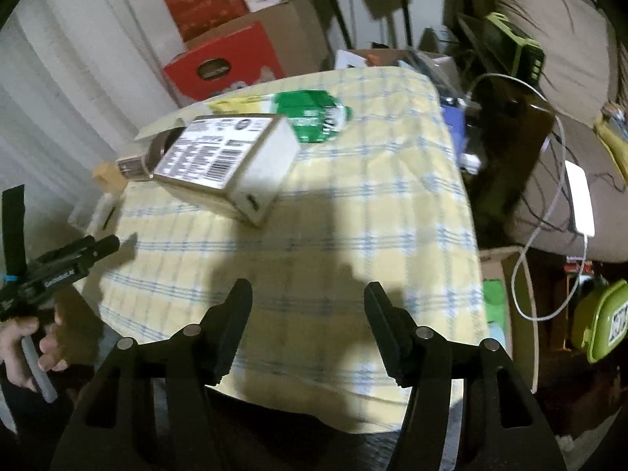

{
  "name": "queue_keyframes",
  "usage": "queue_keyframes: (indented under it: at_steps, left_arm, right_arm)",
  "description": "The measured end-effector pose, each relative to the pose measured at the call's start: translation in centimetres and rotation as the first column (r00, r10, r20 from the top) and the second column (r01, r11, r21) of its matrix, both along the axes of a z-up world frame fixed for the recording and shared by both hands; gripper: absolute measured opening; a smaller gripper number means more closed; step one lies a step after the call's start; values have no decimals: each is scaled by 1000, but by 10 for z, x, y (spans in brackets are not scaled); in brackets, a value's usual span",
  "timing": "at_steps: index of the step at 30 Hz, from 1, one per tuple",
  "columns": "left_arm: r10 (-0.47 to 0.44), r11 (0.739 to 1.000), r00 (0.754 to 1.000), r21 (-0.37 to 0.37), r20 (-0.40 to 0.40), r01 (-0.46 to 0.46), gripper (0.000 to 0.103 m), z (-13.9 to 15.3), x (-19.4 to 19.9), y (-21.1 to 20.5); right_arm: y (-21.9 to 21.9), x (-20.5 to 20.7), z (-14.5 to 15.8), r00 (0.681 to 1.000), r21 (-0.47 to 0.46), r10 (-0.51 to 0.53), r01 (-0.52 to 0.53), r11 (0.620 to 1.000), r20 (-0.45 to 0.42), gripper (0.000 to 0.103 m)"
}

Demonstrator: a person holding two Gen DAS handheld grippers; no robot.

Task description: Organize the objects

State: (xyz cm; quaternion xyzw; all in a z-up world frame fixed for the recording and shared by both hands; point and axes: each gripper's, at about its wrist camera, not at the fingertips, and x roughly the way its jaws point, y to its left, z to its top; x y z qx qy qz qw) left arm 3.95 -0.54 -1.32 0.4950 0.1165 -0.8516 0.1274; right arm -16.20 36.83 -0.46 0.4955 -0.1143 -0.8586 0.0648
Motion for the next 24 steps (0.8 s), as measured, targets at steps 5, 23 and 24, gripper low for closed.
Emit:
queue_keyframes:
  at_steps: [5,23,24]
  left_arm:
    - [55,998,998,10,-5,-55,78,-4,8,-26]
    - [138,990,990,42,-26,-137,78,4,2,-77]
    - [169,985,985,33,-19,-168,78,4,5,-87]
  right_arm:
    - [-15,-2,-5,1000,-6,27,-27,1000,4,61]
    - [-102,2,-21,991,-107,129,-132,985,-34,61]
    - [-105,1,-21,990,-108,135,-138,985,-35,61]
